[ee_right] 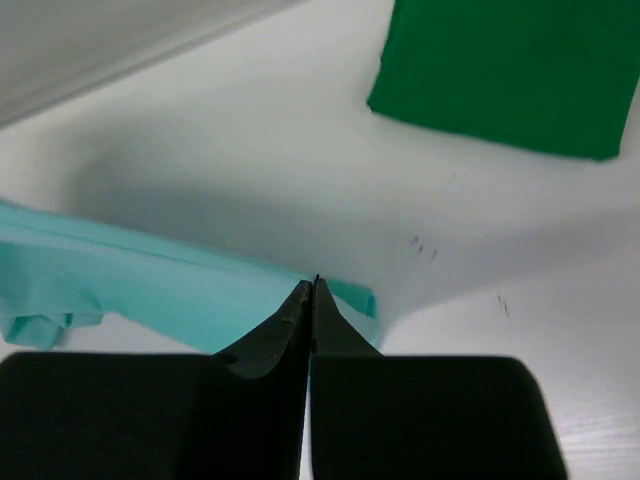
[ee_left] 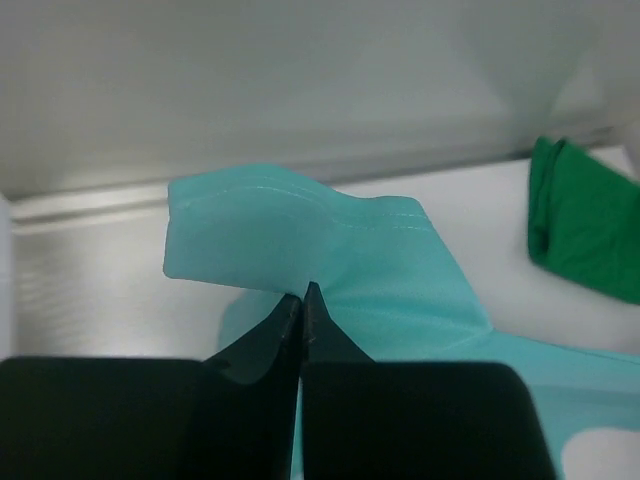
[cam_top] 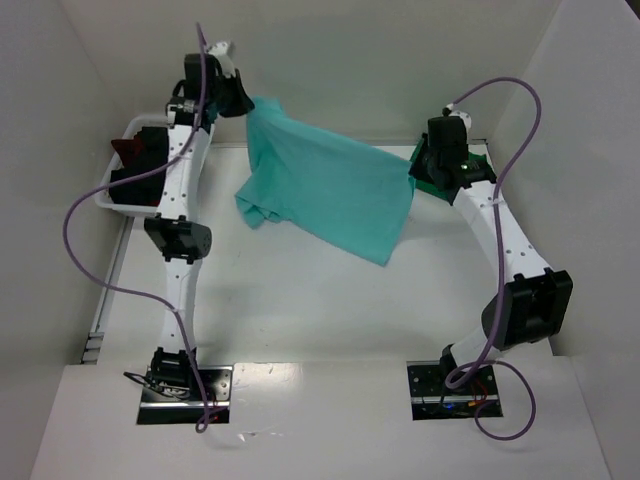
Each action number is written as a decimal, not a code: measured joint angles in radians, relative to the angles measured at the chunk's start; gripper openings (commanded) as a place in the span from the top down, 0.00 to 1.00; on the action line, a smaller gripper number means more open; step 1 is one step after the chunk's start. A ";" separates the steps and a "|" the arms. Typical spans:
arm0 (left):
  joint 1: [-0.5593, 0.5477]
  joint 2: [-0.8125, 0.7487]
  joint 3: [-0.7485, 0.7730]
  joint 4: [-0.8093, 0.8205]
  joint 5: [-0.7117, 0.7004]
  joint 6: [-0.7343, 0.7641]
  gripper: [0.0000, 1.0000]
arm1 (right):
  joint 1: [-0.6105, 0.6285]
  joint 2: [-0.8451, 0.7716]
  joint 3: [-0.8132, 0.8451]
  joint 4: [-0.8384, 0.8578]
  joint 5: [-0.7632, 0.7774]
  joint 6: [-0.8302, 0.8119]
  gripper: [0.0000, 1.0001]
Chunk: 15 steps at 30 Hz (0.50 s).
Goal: Fold and stack the t-shirts
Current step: Flatten out the tshirt
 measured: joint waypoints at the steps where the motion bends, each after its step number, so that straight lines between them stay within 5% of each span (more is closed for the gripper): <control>1: 0.002 -0.050 0.001 -0.005 -0.014 0.009 1.00 | -0.005 0.003 0.033 -0.007 -0.004 -0.010 1.00; 9: -0.019 -0.498 -0.018 -0.007 -0.082 0.062 1.00 | -0.024 -0.028 0.278 0.037 -0.024 -0.070 1.00; 15: -0.058 -0.794 -0.228 -0.018 -0.110 0.093 1.00 | -0.029 -0.116 0.345 0.051 -0.054 -0.091 1.00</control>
